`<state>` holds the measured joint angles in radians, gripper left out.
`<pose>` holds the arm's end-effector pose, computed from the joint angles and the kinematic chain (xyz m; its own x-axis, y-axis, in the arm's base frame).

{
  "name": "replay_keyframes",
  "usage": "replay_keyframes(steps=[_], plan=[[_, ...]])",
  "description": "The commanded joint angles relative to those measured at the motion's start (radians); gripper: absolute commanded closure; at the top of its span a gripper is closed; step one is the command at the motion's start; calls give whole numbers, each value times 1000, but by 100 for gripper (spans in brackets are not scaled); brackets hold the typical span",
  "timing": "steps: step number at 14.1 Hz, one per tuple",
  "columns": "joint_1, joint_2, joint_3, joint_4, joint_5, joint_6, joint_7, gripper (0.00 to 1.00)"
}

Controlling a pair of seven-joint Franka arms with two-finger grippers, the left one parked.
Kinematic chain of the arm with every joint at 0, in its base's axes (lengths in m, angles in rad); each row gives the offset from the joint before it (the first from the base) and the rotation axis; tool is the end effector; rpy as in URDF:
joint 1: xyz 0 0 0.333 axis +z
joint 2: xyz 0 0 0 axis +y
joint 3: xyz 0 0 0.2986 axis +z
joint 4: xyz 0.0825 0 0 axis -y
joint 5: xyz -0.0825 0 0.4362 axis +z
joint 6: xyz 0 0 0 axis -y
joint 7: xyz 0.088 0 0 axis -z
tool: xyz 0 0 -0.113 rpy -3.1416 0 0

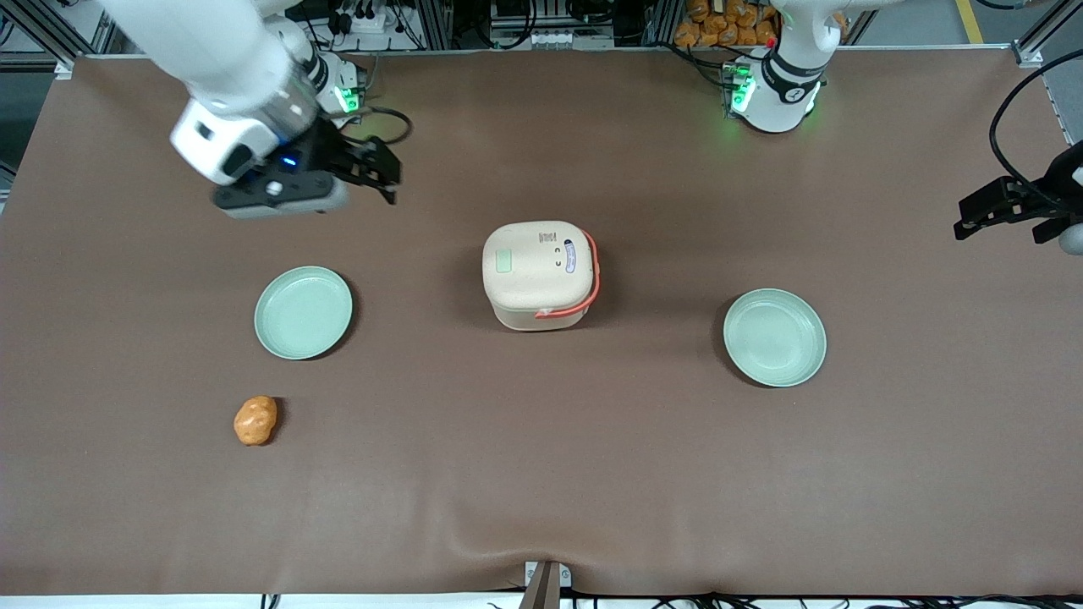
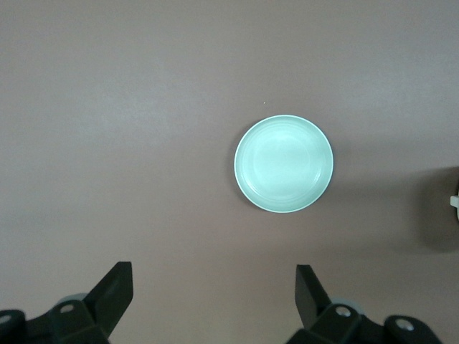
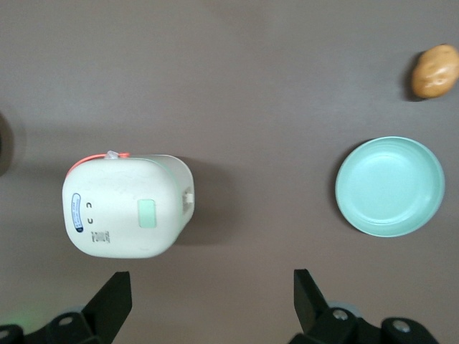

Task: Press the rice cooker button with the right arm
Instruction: 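Move the right gripper over the white rice cooker's green button, then lower the closed right gripper fingertips and press the green button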

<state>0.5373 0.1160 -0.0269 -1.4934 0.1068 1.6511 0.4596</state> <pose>0.5597 0.3273 0.5770 0.9989 0.0452 -0.0089 0.0439 -0.9928 -0.1110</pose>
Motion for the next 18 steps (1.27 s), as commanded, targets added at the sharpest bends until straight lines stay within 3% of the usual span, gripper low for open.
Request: replay_keyframes(steps=[1, 3, 4, 5, 7, 8, 10, 14, 18], plan=[[55, 48, -13, 5, -4, 53, 71, 0], [107, 71, -13, 1, -27, 81, 118, 0], [131, 88, -13, 1, -59, 91, 141, 6], [157, 105, -13, 1, -99, 95, 146, 22], [197, 148, -13, 2, -121, 98, 154, 83], [211, 168, -13, 2, -113, 108, 172, 100], [245, 206, -13, -1, -124, 162, 278, 100], [259, 261, -13, -1, -130, 194, 286, 100], [274, 301, -13, -13, -188, 199, 283, 100]])
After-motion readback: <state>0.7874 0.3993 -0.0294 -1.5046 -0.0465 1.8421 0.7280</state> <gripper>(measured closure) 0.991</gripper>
